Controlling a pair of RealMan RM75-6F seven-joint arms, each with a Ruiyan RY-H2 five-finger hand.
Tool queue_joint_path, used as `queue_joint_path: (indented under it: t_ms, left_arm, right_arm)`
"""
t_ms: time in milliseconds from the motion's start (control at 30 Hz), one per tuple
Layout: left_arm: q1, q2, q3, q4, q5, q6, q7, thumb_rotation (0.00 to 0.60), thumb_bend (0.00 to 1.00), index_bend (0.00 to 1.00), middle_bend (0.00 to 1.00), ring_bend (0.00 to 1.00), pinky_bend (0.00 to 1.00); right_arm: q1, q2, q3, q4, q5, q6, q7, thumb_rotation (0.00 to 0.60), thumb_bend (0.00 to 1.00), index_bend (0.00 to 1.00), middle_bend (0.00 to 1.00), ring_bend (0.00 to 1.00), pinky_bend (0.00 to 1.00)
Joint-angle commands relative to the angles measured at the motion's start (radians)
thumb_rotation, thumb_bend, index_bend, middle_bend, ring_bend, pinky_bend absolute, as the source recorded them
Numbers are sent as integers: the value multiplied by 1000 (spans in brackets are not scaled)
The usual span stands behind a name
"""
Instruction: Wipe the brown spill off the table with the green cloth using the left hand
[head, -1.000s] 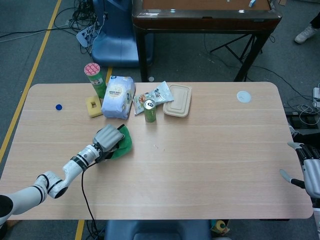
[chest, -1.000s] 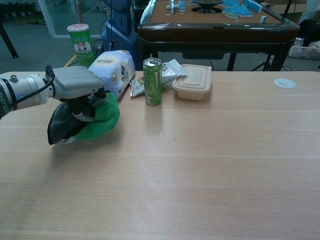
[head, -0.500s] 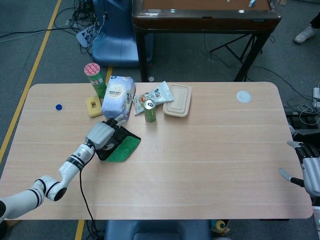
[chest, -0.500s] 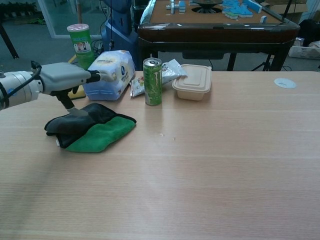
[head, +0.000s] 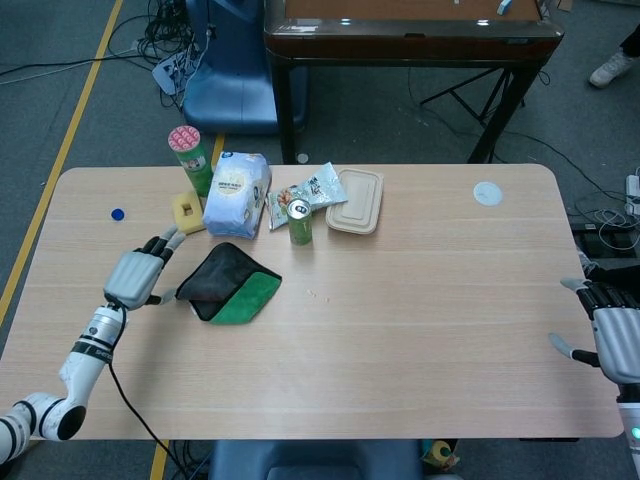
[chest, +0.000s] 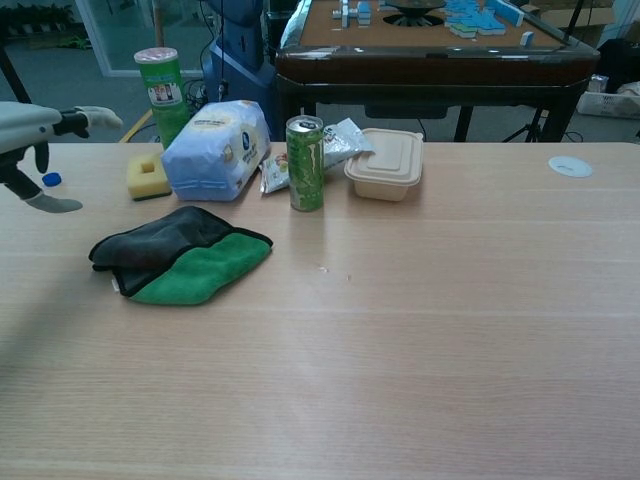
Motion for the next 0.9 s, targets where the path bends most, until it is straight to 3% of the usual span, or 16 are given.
queue_joint_path:
  t_ms: [33,367,633,900]
  left_arm:
    - [83,63,12,-81,-60,71,40,600,214,0,0,132,416]
    - [276,132,54,-230,-96,292,98,600,213,0,0,132,386]
    - [408,137,89,-295,-40,460,108,600,214,6,0,132,367]
    - [473,125,114,-322,46,537,125,600,213,30,12,132,354]
  right_arm:
    - [11,-2,-3,13,-10,-12,12,600,231,238,278,232,271]
    - [41,-21,-13,24,-48,-37,10,600,232,238,269,189,250]
    - [53,-26,-27,24,-81,-43,19,600,231,238,263,186,246]
    - [59,-30,-43,34,-105,-47,40,600,232,238,263,186,246]
